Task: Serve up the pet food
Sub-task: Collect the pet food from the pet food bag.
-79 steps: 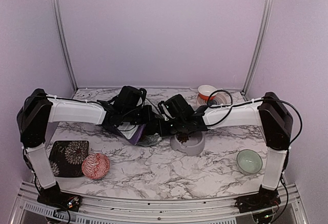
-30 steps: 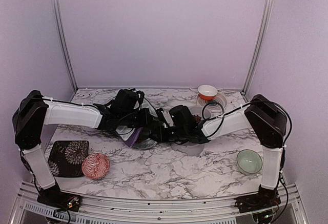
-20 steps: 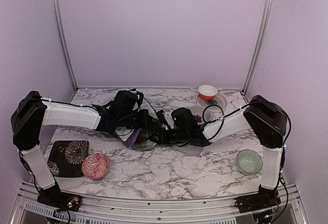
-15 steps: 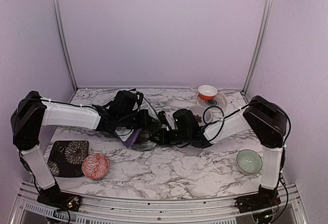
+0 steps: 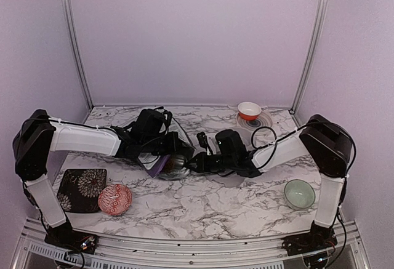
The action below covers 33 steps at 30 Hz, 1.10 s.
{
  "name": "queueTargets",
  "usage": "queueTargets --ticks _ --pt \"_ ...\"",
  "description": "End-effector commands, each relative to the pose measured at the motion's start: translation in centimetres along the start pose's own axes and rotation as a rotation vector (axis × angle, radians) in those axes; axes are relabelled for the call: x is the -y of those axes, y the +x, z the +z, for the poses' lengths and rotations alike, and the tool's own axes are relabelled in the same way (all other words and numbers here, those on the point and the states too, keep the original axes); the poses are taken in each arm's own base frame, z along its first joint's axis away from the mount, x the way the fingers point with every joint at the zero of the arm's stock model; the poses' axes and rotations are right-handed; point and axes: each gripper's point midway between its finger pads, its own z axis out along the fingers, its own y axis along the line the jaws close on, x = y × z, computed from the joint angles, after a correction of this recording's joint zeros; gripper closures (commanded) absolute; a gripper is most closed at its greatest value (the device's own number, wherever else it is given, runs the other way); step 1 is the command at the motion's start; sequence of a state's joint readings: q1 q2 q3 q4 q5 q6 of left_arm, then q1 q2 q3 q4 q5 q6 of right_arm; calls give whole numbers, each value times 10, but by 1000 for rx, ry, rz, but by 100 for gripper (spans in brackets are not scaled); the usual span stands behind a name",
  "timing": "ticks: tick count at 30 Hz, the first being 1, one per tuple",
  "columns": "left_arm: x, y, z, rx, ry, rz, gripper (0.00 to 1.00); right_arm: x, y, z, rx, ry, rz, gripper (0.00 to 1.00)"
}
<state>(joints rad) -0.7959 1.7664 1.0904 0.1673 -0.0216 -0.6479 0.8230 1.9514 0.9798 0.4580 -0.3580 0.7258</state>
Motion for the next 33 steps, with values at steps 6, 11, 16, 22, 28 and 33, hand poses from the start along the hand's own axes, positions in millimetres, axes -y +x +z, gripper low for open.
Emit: queueTargets --ticks 6,11,16,22,28,33 --pt "14 -23 -16 73 32 -1 100 4 -6 -20 12 19 33 100" --pt "14 -26 -16 81 28 6 100 -1 -4 -25 14 -23 38 100" --pt "13 -29 -18 87 21 11 100 -7 -4 -30 21 -84 37 100" --pt "13 -33 -20 94 19 10 100 -17 -5 -36 34 -148 22 100" --pt "14 -38 -24 103 21 9 100 -27 -9 -43 47 -189 6 100" --pt "13 -42 -27 112 19 7 100 -30 -7 -50 48 -206 -4 100"
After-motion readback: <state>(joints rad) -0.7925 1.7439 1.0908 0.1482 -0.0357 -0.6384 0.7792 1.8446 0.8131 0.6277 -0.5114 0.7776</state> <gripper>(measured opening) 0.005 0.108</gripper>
